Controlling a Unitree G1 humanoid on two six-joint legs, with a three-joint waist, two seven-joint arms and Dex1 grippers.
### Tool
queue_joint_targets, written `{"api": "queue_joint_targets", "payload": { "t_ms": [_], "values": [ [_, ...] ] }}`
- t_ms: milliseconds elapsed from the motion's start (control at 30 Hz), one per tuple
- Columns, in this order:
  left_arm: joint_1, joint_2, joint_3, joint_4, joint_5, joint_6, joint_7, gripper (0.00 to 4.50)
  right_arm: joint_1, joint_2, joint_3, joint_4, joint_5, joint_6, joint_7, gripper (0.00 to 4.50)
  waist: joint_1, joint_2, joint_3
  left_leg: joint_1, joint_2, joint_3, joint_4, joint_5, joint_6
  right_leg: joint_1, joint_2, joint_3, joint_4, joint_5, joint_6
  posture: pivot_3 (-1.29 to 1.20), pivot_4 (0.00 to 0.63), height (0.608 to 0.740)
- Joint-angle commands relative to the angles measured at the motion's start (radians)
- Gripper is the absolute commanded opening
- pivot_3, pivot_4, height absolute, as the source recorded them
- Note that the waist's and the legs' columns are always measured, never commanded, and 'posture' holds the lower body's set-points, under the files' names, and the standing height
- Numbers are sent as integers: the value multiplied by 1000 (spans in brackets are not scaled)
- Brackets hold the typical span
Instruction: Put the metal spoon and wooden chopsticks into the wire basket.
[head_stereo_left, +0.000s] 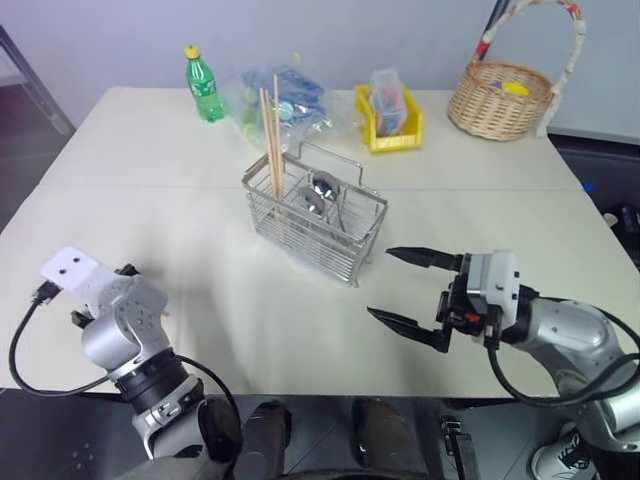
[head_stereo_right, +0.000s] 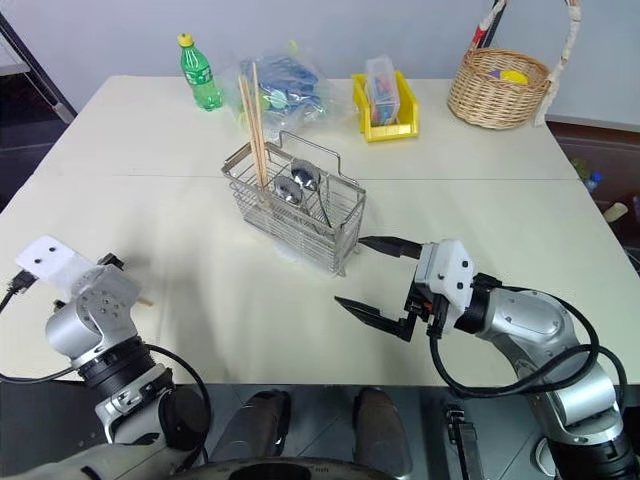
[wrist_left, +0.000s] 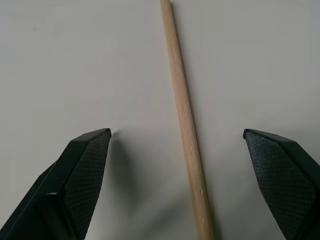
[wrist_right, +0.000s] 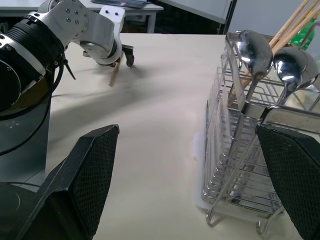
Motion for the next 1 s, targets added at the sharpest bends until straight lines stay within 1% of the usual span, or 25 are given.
{"api": "queue_joint_targets", "payload": {
  "t_ms": [33,200,300,333,367,400,433,467,533,567,800,833,867,1000],
  "values": [
    [23,-17,35,87,-8,-85,-12,4455,-5,8,-6,-22,1,-12,-12,4500,0,3,-2,0,0,0,0,0,0,0,0,0,0,0,0,0,150,740],
    [22,-10,33,155,-20,-153,-26,4455,-3,10,-9,-30,1,-6,-28,4500,0,14,-8,2,0,1,0,0,0,1,0,0,0,0,0,0,150,740],
    [19,-1,30,172,-23,-158,-29,3678,4,8,-13,-39,4,-3,-35,4500,-1,15,-9,2,0,1,0,0,0,2,0,0,0,0,0,0,150,740],
    [18,3,27,173,-23,-158,-30,3064,8,7,-16,-42,6,-2,-37,4500,-1,15,-9,2,0,1,0,0,0,2,0,0,0,0,0,0,150,740],
    [15,10,26,176,-23,-157,-31,2748,8,7,-17,-44,7,0,-42,4500,-1,15,-9,2,0,1,0,0,0,2,0,0,0,0,0,0,150,740],
    [12,15,25,176,-24,-156,-32,2181,9,7,-18,-46,8,1,-45,4500,-1,15,-9,2,0,1,0,0,0,2,0,0,0,0,0,0,150,740],
    [10,20,24,178,-24,-155,-33,1840,9,7,-18,-47,8,2,-48,4500,-1,15,-9,2,0,1,0,0,0,2,0,0,0,0,0,0,150,740],
    [9,24,23,178,-24,-154,-33,1297,9,7,-18,-47,9,3,-50,4500,-1,15,-9,2,0,1,0,0,0,2,0,0,0,0,0,0,150,740],
    [9,30,20,179,-24,-155,-36,385,7,8,-16,-45,9,4,-53,4500,-1,15,-9,2,0,1,0,0,0,2,0,0,0,0,0,0,150,740],
    [9,31,19,179,-23,-156,-36,10,5,8,-15,-43,9,4,-55,4500,-1,15,-9,2,0,1,0,0,0,2,0,0,0,0,0,0,150,740],
    [1,55,6,172,-19,-157,-51,10,-2,11,-1,-33,2,1,-58,4500,-1,15,-9,2,0,1,0,0,0,2,0,0,0,0,0,0,150,740],
    [-10,74,-7,177,-18,-168,-70,10,-3,11,0,-31,0,1,-58,4500,-1,15,-9,2,0,1,0,0,0,2,0,0,0,0,0,0,150,740],
    [-46,114,-28,189,-24,-198,-113,10,-5,12,0,-29,-2,1,-61,4500,-1,14,-9,2,0,1,0,0,0,2,0,0,0,0,0,0,150,740],
    [-156,248,-85,267,-40,-308,-264,10,-8,20,-10,-21,3,9,-79,4500,0,4,-5,0,0,0,0,0,0,0,1,0,0,0,0,0,150,740]
  ]
}}
